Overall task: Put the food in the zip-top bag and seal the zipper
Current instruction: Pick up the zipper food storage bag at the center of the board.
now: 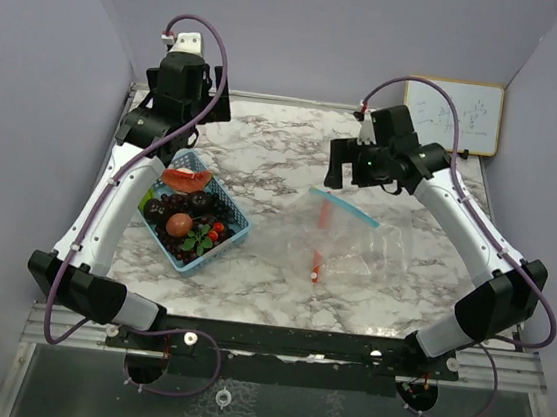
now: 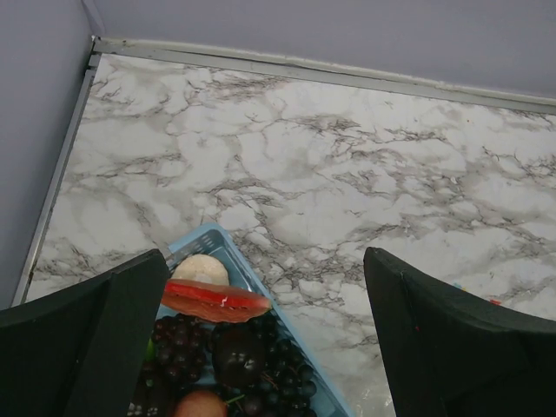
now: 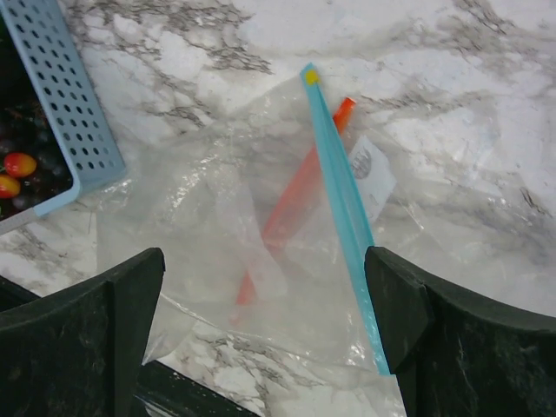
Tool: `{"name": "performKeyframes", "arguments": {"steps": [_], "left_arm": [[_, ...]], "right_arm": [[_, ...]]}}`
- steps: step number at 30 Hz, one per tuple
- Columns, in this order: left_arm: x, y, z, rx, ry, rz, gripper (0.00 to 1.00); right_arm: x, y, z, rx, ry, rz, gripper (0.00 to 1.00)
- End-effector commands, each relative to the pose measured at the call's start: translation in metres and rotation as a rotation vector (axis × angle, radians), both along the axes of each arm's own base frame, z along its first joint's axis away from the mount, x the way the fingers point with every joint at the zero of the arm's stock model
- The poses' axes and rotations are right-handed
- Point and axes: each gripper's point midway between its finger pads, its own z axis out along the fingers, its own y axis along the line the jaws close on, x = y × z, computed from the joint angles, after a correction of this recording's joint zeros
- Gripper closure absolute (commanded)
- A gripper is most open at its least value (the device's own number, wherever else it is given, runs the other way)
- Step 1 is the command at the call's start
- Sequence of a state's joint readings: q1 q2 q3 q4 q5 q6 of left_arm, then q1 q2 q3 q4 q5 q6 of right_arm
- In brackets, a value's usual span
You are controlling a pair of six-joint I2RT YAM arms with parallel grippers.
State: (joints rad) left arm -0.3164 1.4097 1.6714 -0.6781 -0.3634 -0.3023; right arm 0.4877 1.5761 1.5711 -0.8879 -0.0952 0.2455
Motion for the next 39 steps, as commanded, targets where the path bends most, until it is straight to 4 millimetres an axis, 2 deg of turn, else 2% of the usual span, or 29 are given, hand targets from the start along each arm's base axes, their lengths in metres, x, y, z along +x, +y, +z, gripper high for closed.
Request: {"name": "performKeyframes", "arguments": {"steps": [1, 8, 13, 18, 22, 28, 34, 39], "left_arm": [[-0.006, -0.007, 0.014, -0.008, -0.048, -0.058, 0.01], [-0.006, -0.047, 0.014, -0.074, -0.061, -0.279, 0.01], [-0.007, -0.078, 0.013, -0.142, -0.07, -0.438, 0.01], [-0.005, -0.079, 0.006, -0.145, -0.05, -0.436, 0.01], [-0.006, -0.077, 0.003, -0.133, -0.039, -0.428, 0.01], [-0.007, -0.077, -0.004, -0.136, -0.025, -0.429, 0.01], [-0.004, -0.086, -0.006, -0.178, -0.019, -0.447, 0.01], [-0.003, -0.089, -0.012, -0.195, -0.005, -0.453, 0.02]], "right_arm": [[-0.012, -0.041, -0.014, 0.021, 0.111, -0.122, 0.01], [-0.014, -0.074, -0.021, 0.081, 0.168, -0.254, 0.01], [-0.017, -0.091, -0.042, 0.106, 0.228, -0.312, 0.01], [-0.028, -0.096, -0.075, 0.087, 0.291, -0.323, 0.01], [-0.029, -0.098, -0.087, 0.075, 0.29, -0.331, 0.06], [-0.022, -0.086, -0.069, 0.143, 0.24, -0.282, 0.12], [-0.027, -0.053, -0.047, 0.304, 0.187, -0.087, 0.18], [-0.023, -0.045, -0.044, 0.34, 0.128, -0.016, 0.19]]}}
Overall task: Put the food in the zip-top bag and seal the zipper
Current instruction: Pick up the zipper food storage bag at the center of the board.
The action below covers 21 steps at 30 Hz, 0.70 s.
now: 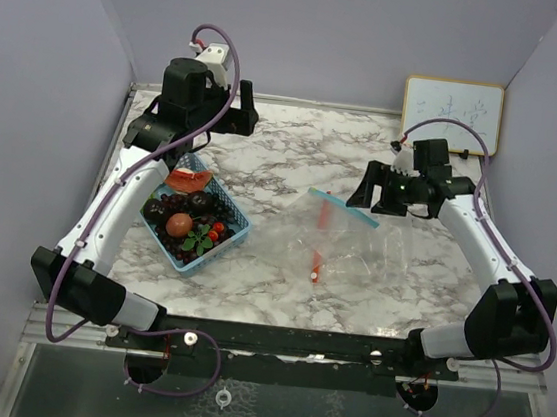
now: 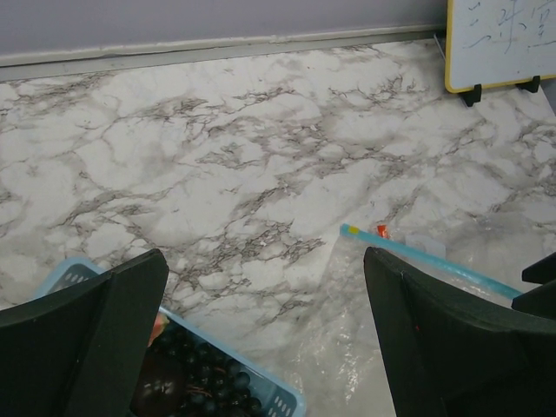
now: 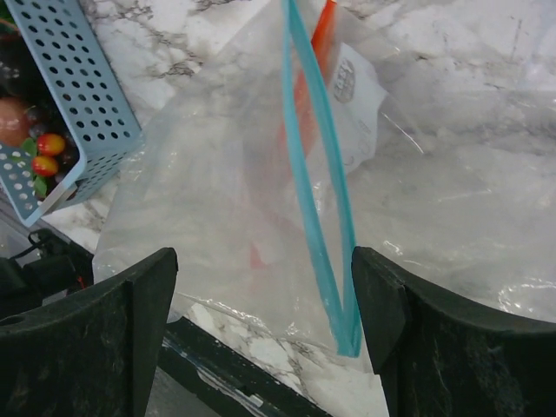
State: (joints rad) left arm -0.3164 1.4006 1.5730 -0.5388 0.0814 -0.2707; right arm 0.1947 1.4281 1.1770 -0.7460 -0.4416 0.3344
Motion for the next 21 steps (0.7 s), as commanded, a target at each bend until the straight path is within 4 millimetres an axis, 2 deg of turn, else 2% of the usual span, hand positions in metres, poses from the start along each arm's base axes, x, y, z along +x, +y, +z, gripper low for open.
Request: {"name": "performKeyframes", "arguments": {"steps": [1, 9, 14, 21], "left_arm": [[0.001, -0.01, 0.001, -0.039, -0.004, -0.034, 0.02], [0.0, -0.018, -0.004, -0.083, 0.021, -0.054, 0.02], [-0.004, -0.023, -0.01, -0.117, 0.055, -0.065, 0.02], [-0.009, -0.025, -0.02, -0.129, 0.1, -0.07, 0.04]], "right_arm": [[0.009, 0.016, 0.014, 0.079, -0.128, 0.106, 0.19], [0.013, 0.03, -0.012, 0.143, -0.126, 0.177, 0.2], [0.009, 0.044, -0.014, 0.233, -0.125, 0.247, 0.25], [-0.005, 0.053, -0.025, 0.309, -0.062, 0.297, 0.4]]}}
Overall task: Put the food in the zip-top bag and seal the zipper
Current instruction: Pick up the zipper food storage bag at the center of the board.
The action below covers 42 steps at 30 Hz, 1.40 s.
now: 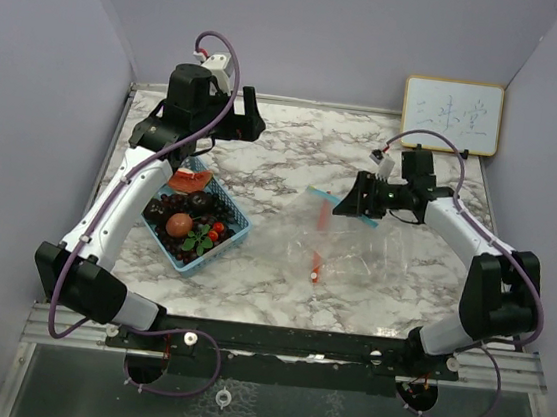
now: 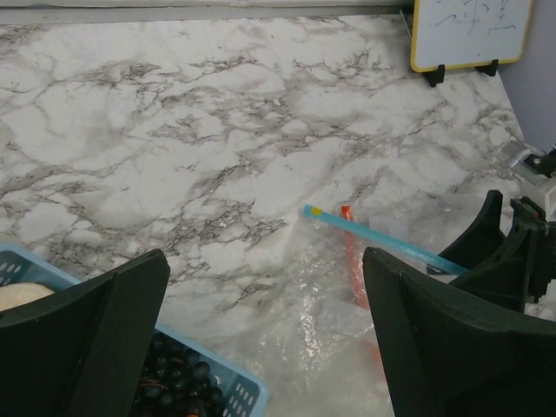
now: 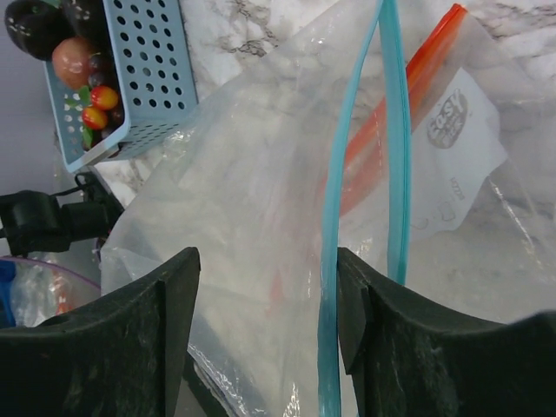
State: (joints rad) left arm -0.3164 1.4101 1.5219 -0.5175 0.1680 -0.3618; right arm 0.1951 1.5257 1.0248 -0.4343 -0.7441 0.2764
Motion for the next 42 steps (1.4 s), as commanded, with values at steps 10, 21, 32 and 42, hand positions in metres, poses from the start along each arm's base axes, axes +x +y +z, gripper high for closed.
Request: {"name": "performKeyframes", "arguments": {"steps": [10, 21, 32, 42], "left_arm": [[-0.012, -0.016, -0.002, -0.084, 0.083, -0.054, 0.08], [-0.034, -0.045, 0.022, -0.316, 0.252, -0.104, 0.18], [-0.024, -0.075, 0.033, -0.532, 0.386, -0.129, 0.26], [-0.017, -0.073, 0.002, -0.534, 0.438, -0.065, 0.26]], "right_arm": [[-0.03, 0.016, 0.009, 0.108, 0.036, 0.12, 0.97], [0.04, 0.001, 0.138, -0.017, -0.334, -0.062, 0.98], [0.073, 0.061, 0.165, -0.197, -0.569, -0.018, 0.98], [0.066, 0.093, 0.129, -0.291, -0.597, 0.021, 0.98]]}}
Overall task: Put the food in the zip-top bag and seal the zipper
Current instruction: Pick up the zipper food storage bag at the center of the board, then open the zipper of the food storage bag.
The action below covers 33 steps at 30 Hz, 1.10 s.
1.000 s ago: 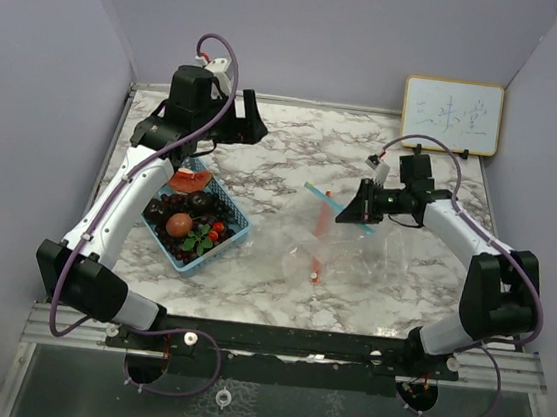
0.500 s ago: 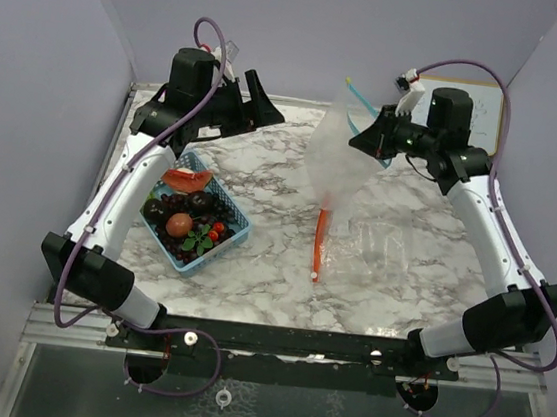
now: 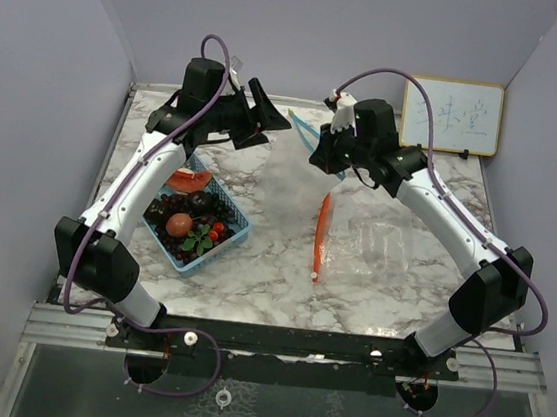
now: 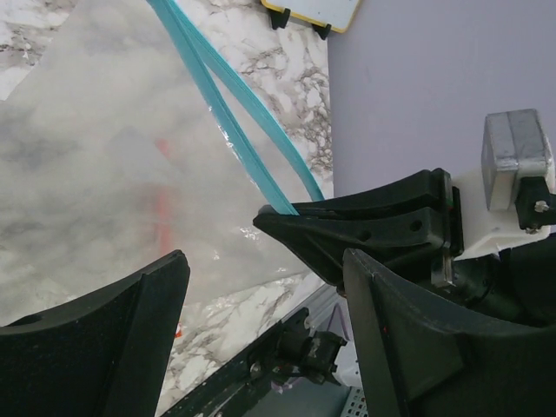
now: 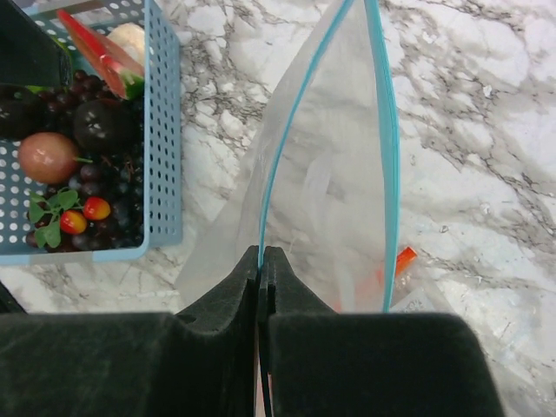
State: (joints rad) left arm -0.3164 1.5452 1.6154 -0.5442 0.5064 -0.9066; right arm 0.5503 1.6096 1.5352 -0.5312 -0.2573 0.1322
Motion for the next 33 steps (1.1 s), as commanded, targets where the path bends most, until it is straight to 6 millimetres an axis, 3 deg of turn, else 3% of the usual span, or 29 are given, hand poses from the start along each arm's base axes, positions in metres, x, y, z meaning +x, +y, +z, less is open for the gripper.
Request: {"name": "performKeyframes", "arguments": {"steps": [1, 6, 14, 22, 30, 33], "left_arm": [[-0.002, -0.003, -0.01, -0.027, 0.026, 0.001, 0.26], [-0.002, 0.001, -0.033, 0.027, 0.078, 0.021, 0.27], [0.01, -0.003, -0.032, 0.01, 0.09, 0.035, 0.28], [0.014, -0.003, -0.054, 0.074, 0.121, 0.035, 0.31], [0.014, -0.003, -0.065, 0.148, 0.115, 0.034, 0.4], [0.015, -0.005, -0.071, 0.166, 0.112, 0.027, 0.53]], "right_arm": [[0.009, 0.003, 0.008, -0.039, -0.096, -0.032, 0.98], [-0.002, 0.019, 0.011, -0.066, -0.137, 0.017, 0.98], [-0.025, 0.04, 0.013, -0.08, -0.182, 0.085, 0.98], [-0.038, 0.052, 0.025, -0.076, -0.228, 0.143, 0.98], [-0.043, 0.058, 0.03, -0.093, -0.25, 0.153, 0.98], [-0.045, 0.06, 0.033, -0.094, -0.256, 0.152, 0.98]]}}
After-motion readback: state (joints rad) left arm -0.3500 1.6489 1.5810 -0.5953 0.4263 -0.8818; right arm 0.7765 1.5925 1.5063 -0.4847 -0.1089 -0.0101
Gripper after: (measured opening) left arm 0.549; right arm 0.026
